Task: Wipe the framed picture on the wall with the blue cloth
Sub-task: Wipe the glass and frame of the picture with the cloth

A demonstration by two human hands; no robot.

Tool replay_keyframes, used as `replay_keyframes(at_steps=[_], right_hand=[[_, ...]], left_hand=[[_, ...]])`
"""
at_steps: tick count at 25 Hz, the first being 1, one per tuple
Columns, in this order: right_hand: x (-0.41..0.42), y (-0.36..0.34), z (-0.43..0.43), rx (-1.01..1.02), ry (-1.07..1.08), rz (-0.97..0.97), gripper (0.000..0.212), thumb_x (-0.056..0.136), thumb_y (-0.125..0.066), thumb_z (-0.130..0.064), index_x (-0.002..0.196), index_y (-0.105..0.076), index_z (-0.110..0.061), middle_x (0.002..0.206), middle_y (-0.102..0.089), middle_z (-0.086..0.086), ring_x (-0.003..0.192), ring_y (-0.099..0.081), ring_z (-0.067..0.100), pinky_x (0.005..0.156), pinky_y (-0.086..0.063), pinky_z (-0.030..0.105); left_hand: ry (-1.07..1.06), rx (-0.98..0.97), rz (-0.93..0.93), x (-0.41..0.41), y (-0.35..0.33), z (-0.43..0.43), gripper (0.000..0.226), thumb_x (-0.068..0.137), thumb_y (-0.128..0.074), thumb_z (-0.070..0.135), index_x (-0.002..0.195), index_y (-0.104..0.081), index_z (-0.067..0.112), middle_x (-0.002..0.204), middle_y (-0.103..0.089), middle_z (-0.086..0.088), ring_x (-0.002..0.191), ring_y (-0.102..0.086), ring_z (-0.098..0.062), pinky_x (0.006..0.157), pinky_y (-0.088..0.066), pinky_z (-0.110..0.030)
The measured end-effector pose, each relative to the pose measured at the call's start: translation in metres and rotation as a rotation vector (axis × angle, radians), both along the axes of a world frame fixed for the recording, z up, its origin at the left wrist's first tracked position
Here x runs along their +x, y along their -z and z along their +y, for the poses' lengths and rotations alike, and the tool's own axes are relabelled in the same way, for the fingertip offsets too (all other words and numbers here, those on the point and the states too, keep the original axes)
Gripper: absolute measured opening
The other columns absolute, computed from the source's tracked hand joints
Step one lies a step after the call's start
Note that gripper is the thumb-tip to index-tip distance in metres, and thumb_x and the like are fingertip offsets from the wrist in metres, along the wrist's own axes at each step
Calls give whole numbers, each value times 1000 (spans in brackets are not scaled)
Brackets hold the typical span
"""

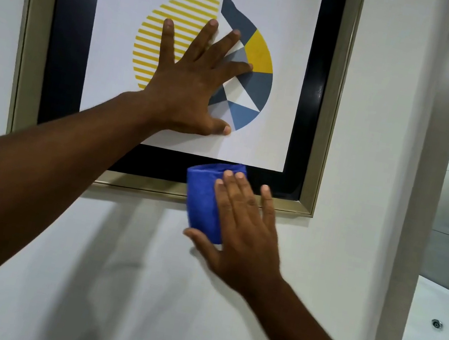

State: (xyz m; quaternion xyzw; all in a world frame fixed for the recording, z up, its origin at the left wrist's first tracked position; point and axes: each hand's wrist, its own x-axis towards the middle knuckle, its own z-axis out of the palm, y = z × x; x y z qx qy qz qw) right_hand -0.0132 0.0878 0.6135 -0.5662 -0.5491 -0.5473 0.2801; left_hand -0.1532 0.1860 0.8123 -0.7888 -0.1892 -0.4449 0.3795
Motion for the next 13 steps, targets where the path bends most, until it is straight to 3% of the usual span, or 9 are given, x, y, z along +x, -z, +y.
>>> replay_keyframes(at_steps=[6,9,13], right_hand=[[69,7,-35,-28,110,200,93,86,-34,-74,147,-29,-4,156,-32,15,148,-23,27,120,-22,52],[36,10,-17,90,-23,373,95,84,-41,-71,146,-29,-1,156,-31,18,148,-18,31,119,-23,53],[-23,12,17,115,-125,367,97,83,-43,-74,148,-27,-3,157,-29,15,150,-14,28,121,-18,49]], left_hand=[[-6,-10,15,0,1,-2,98,63,-59,75,146,-20,38,164,1,-3,149,11,-33,106,9,-76],[4,-3,10,-1,1,-3,98,66,-64,71,146,-21,37,164,0,-4,149,10,-33,106,11,-74],[9,3,-1,1,2,0,97,65,-63,72,146,-21,38,164,1,-3,149,11,-32,106,11,-74]])
